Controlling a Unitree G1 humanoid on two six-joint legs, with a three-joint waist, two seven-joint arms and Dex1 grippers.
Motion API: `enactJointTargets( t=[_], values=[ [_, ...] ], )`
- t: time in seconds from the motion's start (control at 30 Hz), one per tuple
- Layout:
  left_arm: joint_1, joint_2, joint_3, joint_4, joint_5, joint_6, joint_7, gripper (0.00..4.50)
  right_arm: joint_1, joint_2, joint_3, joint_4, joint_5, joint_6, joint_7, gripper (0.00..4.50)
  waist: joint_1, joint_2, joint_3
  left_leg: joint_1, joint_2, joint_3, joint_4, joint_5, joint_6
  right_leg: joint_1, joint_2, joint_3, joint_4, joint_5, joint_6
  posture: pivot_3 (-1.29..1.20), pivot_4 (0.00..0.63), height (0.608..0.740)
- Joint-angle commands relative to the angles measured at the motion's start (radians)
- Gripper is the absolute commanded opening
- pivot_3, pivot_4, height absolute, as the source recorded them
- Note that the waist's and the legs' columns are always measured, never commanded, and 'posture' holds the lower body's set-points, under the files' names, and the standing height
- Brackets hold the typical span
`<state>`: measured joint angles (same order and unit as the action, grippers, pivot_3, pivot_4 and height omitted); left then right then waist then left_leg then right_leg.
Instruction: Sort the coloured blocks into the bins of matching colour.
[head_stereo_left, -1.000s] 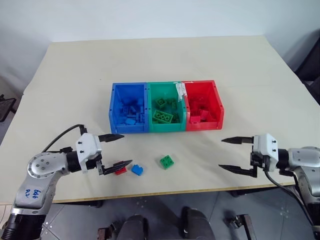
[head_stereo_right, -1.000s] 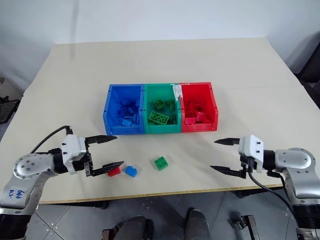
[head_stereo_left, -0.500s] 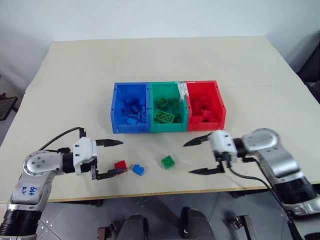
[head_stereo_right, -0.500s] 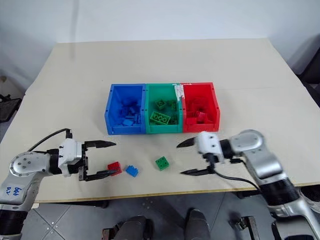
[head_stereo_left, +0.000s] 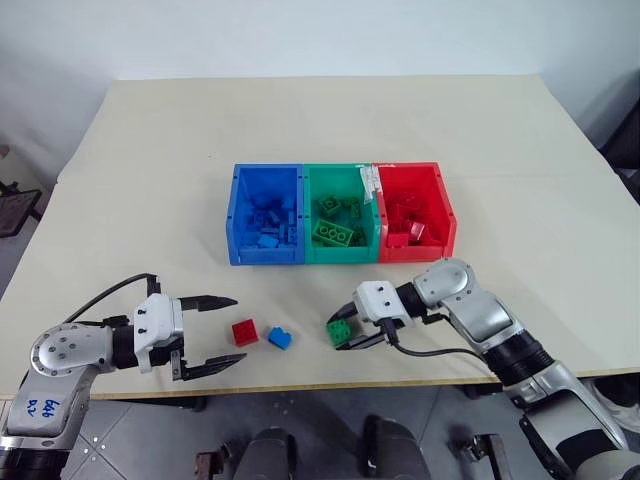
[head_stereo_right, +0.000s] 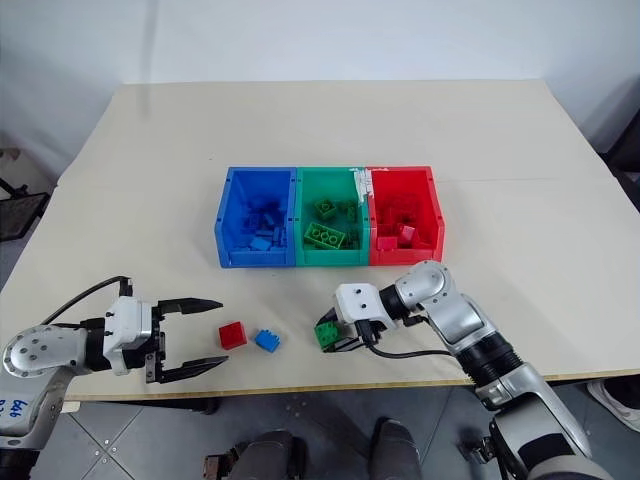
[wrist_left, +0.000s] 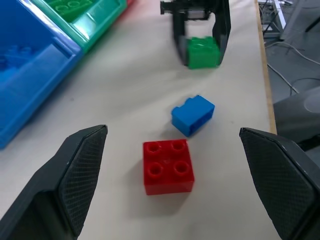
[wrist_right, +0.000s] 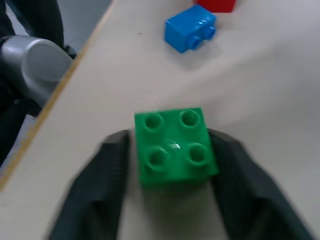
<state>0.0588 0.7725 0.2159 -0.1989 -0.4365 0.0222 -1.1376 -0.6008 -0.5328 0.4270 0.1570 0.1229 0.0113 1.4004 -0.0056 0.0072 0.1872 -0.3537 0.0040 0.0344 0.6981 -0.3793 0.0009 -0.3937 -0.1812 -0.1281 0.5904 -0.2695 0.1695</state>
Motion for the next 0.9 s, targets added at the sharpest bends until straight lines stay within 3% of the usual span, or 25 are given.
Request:
enactJointTargets(
  t=[0.03, 0.23, 0.4, 0.63, 0.77, 0.9],
  values=[
    [-0.005, -0.018, 0.032, -0.032, -0.024, 0.000, 0.039, 4.50, 0.000, -0.001, -0.071, -0.036, 0.038, 0.018, -0.042, 1.49, 0.000, 0.000, 0.000, 0.000, 0.000, 0.000, 0.000, 0.000, 0.000, 0.000, 0.000, 0.000, 0.000, 0.000, 0.000, 0.00, 0.150, 0.740],
    [0.015, -0.078, 0.094, -0.073, -0.088, 0.068, 0.151, 4.50, -0.074, 0.030, -0.267, -0.072, 0.191, 0.181, -0.172, 1.49, 0.000, 0.000, 0.000, 0.000, 0.000, 0.000, 0.000, 0.000, 0.000, 0.000, 0.000, 0.000, 0.000, 0.000, 0.000, 0.00, 0.150, 0.740],
    [0.044, -0.113, 0.138, -0.107, -0.117, 0.108, 0.222, 4.50, -0.284, 0.104, -0.313, 0.118, 0.135, 0.204, -0.336, 1.49, -0.023, 0.001, 0.000, 0.000, 0.001, 0.000, -0.001, 0.000, 0.000, -0.001, 0.000, 0.000, 0.001, 0.000, 0.000, 0.00, 0.150, 0.740],
    [0.076, -0.139, 0.176, -0.151, -0.127, 0.117, 0.266, 4.50, -0.471, 0.204, -0.331, 0.475, 0.028, 0.052, -0.494, 1.49, -0.027, 0.000, 0.000, 0.000, 0.000, 0.000, -0.002, -0.001, -0.001, -0.001, 0.000, -0.001, 0.001, 0.000, 0.000, 0.00, 0.150, 0.740],
    [0.092, -0.132, 0.185, -0.185, -0.142, 0.139, 0.277, 4.50, -0.483, 0.207, -0.338, 0.518, 0.033, 0.020, -0.452, 2.85, -0.028, 0.000, 0.000, 0.000, 0.001, -0.001, -0.002, 0.000, -0.001, -0.001, 0.000, -0.001, 0.001, 0.000, 0.000, 0.00, 0.150, 0.740],
    [0.099, -0.113, 0.177, -0.185, -0.160, 0.189, 0.262, 4.50, -0.392, 0.159, -0.359, 0.387, 0.089, -0.037, -0.337, 4.22, -0.027, 0.001, 0.000, 0.000, 0.001, -0.001, -0.003, -0.001, -0.001, -0.001, 0.000, -0.001, 0.001, 0.000, 0.000, 0.00, 0.150, 0.740]
  ],
)
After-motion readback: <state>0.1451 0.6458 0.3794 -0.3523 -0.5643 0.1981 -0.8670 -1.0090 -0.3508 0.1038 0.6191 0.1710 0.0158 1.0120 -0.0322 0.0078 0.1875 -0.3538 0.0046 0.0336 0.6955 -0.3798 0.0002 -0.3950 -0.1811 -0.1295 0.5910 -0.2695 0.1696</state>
